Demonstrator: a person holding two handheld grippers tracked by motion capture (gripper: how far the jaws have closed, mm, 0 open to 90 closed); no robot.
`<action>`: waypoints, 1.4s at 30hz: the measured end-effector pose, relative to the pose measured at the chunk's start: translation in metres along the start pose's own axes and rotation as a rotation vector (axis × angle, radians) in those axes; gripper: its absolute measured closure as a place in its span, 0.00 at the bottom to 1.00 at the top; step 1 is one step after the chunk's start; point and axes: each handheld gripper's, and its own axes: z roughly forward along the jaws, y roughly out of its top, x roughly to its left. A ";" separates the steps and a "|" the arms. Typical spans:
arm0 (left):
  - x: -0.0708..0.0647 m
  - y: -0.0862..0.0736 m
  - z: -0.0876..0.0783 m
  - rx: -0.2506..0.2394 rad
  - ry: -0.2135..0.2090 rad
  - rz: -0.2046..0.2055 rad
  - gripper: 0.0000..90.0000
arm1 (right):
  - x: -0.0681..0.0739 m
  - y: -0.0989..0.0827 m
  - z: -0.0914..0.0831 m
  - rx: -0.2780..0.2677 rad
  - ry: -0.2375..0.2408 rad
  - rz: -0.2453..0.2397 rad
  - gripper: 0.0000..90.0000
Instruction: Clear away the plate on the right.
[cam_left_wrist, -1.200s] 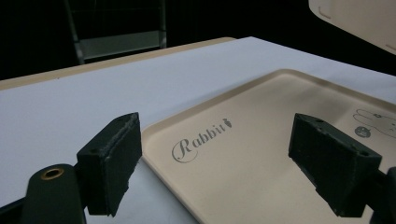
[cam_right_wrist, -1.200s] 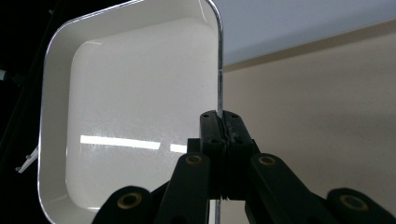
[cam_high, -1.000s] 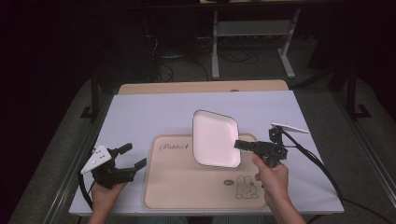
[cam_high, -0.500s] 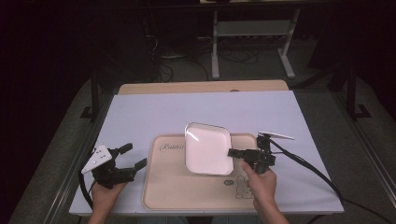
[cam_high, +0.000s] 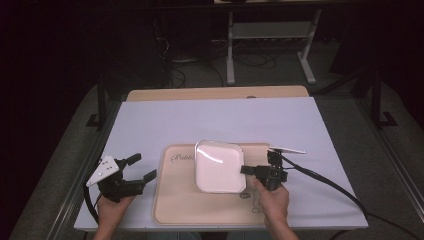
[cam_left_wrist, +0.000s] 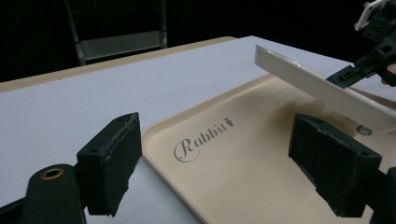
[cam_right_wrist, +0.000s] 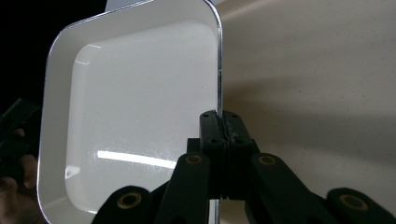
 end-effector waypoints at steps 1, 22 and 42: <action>0.000 0.000 0.000 0.001 0.000 0.001 0.19 | 0.000 0.000 0.000 -0.002 -0.003 -0.003 0.98; 0.000 0.000 -0.002 -0.005 0.006 0.000 0.19 | -0.012 -0.004 0.005 0.011 -0.037 0.026 0.96; 0.000 0.000 -0.002 -0.008 0.006 0.002 0.19 | -0.015 -0.001 0.004 -0.007 -0.068 0.039 0.93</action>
